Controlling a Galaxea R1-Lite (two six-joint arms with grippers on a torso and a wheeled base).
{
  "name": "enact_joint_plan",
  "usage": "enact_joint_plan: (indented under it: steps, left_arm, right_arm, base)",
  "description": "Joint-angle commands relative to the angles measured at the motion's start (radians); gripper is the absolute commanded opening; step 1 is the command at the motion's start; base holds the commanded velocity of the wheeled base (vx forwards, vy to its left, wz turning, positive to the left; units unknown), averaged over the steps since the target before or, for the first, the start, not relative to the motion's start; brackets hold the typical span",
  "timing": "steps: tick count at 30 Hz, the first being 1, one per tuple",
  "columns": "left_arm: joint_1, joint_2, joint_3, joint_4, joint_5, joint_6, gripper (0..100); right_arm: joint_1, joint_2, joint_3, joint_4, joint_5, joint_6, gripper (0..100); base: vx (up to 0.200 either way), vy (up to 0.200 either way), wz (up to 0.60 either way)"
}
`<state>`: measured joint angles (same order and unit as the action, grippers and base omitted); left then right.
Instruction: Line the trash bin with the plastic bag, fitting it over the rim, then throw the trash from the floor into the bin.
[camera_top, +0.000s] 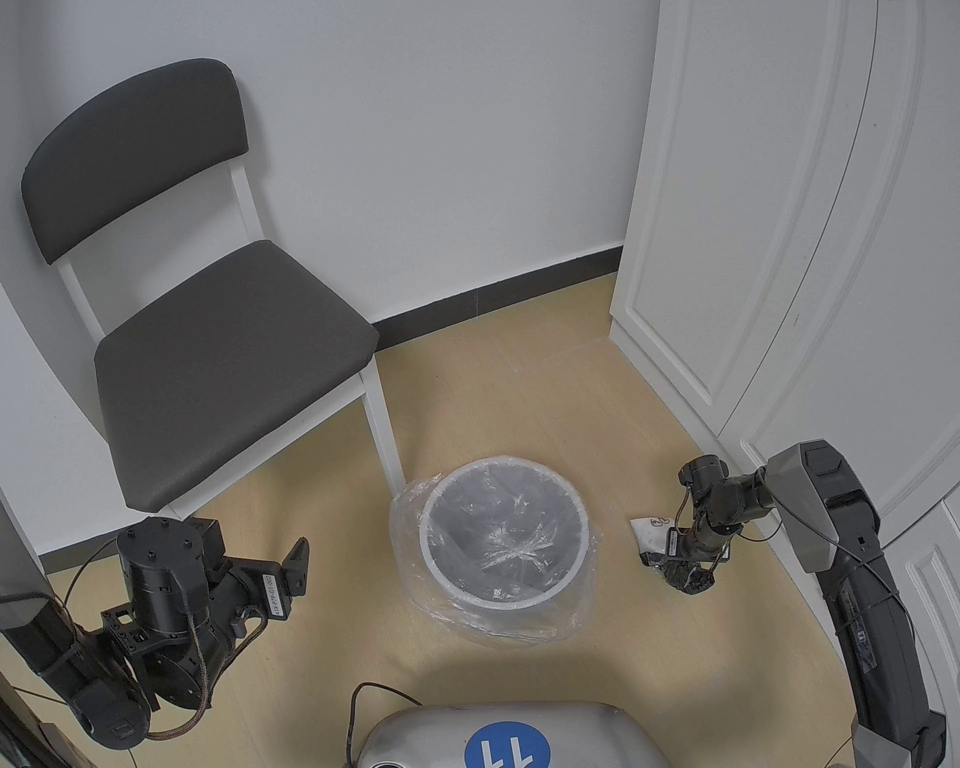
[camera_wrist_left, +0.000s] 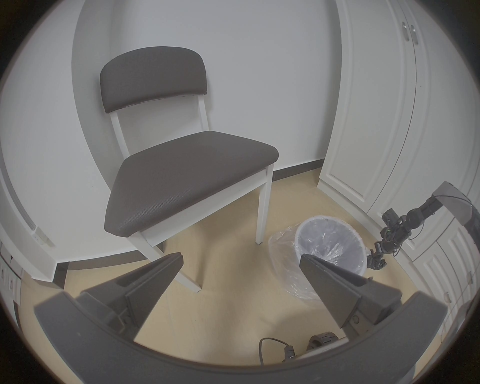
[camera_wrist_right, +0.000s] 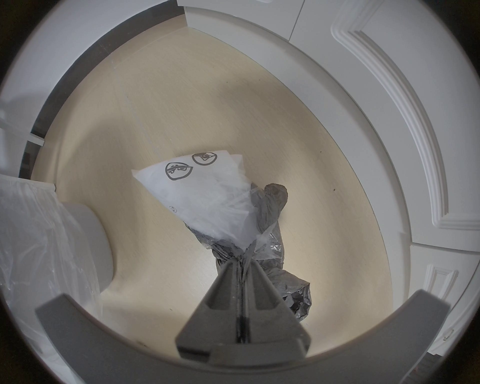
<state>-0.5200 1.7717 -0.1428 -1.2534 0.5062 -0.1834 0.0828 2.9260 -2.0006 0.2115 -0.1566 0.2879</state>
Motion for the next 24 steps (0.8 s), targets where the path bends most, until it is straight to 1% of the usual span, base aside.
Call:
enact_joint_plan:
  steps: [1,3,5,6,8,11,12,14,15,16,18,20,21,22,24]
  left_arm:
    - [-0.002,0.002,0.000,0.000,0.000,-0.001,100]
    - [0.000,0.002,0.000,0.000,0.000,-0.001,100]
    - [-0.002,0.000,0.000,-0.001,0.000,-0.001,100]
    - [-0.006,-0.003,0.000,0.000,0.000,-0.001,100]
    - [-0.014,-0.008,0.000,0.000,0.002,-0.001,100]
    - [-0.023,-0.012,0.000,-0.001,0.005,0.001,100]
    - [-0.026,-0.014,0.000,-0.001,0.006,0.001,100]
    - [-0.035,-0.034,-0.001,-0.012,0.026,0.004,100]
    - [-0.038,-0.044,-0.001,-0.018,0.035,0.007,100]
    - [-0.040,-0.058,-0.001,-0.023,0.040,0.013,100]
    - [-0.048,-0.087,-0.001,-0.026,0.045,0.036,100]
    - [-0.051,-0.120,0.000,-0.026,0.045,0.055,100]
    - [-0.051,-0.124,0.000,-0.026,0.045,0.056,100]
    - [-0.052,-0.147,0.000,-0.026,0.045,0.065,100]
    - [-0.054,-0.164,0.000,-0.026,0.045,0.078,100]
  right_arm:
    - [0.009,0.002,0.001,-0.017,-0.012,0.019,0]
    - [0.011,0.002,0.001,-0.026,-0.014,0.025,0]
    - [0.026,0.012,0.001,-0.092,-0.004,0.089,0]
    - [0.028,0.012,0.001,-0.101,-0.006,0.105,0]
    - [0.029,0.009,0.001,-0.100,-0.024,0.111,0]
    - [0.031,-0.001,0.001,-0.115,-0.080,0.111,0]
    - [0.031,-0.004,0.001,-0.116,-0.081,0.111,0]
    - [0.031,-0.074,0.001,-0.115,-0.072,0.126,0]
    - [0.029,-0.123,0.005,-0.107,-0.049,0.139,0]
    - [0.029,-0.172,0.034,-0.098,-0.009,0.155,0]
    - [0.029,-0.278,0.100,-0.073,0.084,0.195,0]
    - [0.023,-0.403,0.166,-0.044,0.177,0.215,0]
    - [0.022,-0.419,0.175,-0.040,0.190,0.217,0]
    - [0.018,-0.518,0.215,-0.021,0.273,0.234,0]
    - [0.025,-0.616,0.249,-0.015,0.335,0.278,0]
  base:
    - [0.000,0.000,0.00]
    - [0.000,0.000,0.00]
    - [0.000,0.000,0.00]
    - [0.000,0.000,0.00]
    - [0.000,0.000,0.00]
    - [0.000,0.000,0.00]
    - [0.000,0.000,0.00]
    - [0.000,0.000,0.00]
    - [0.000,0.000,0.00]
    - [0.000,0.000,0.00]
    - [0.000,0.000,0.00]
    - [0.000,0.000,0.00]
    - [0.000,0.000,0.00]
    - [0.000,0.000,0.00]
    - [0.000,0.000,0.00]
